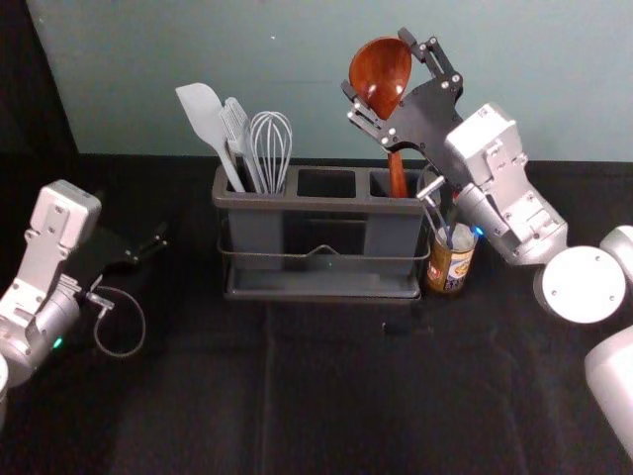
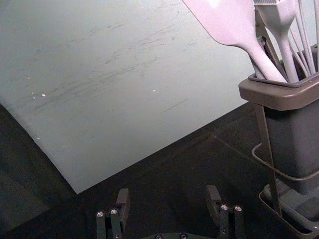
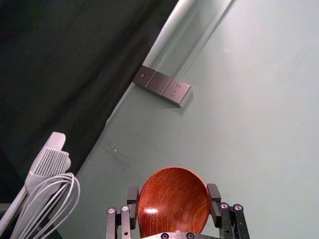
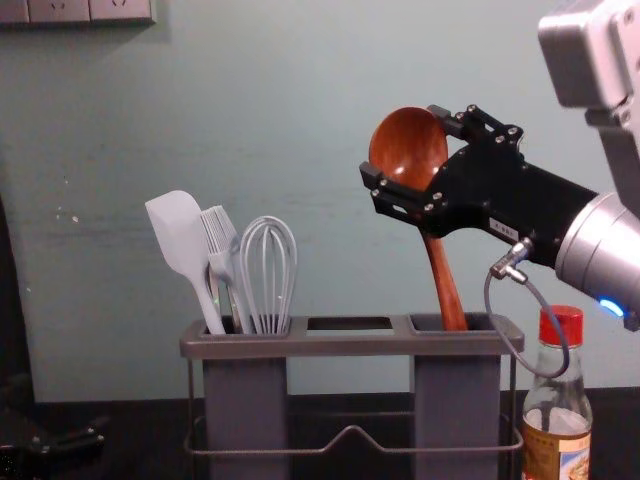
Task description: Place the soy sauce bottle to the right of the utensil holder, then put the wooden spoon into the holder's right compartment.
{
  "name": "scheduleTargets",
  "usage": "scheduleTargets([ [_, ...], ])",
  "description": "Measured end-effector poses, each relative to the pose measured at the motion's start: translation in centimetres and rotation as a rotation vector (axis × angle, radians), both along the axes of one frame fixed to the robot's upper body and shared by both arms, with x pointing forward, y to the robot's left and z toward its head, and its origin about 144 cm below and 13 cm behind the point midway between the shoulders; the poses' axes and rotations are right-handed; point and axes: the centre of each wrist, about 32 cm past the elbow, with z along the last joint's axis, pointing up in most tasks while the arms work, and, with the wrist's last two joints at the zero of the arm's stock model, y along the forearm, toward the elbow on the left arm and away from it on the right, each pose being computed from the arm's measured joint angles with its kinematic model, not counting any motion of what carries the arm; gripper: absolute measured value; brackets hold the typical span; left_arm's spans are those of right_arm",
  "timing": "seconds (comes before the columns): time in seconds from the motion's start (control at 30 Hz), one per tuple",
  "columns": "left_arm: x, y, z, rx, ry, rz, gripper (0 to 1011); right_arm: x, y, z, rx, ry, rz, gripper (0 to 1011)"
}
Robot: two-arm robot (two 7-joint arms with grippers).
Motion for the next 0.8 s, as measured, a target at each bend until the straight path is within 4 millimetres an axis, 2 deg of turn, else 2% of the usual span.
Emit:
scheduleTargets([
  [0.4,0.0,0.0,0.0,0.0,0.0,0.0,1005,0.1,0.4,-1.3,-0.022,-0.01,-0.004,839],
  [0.8,0.0,0.0,0.0,0.0,0.0,0.0,1005,-1.6,0.5,-3.1,-0.016,0.018,-0.042,839],
])
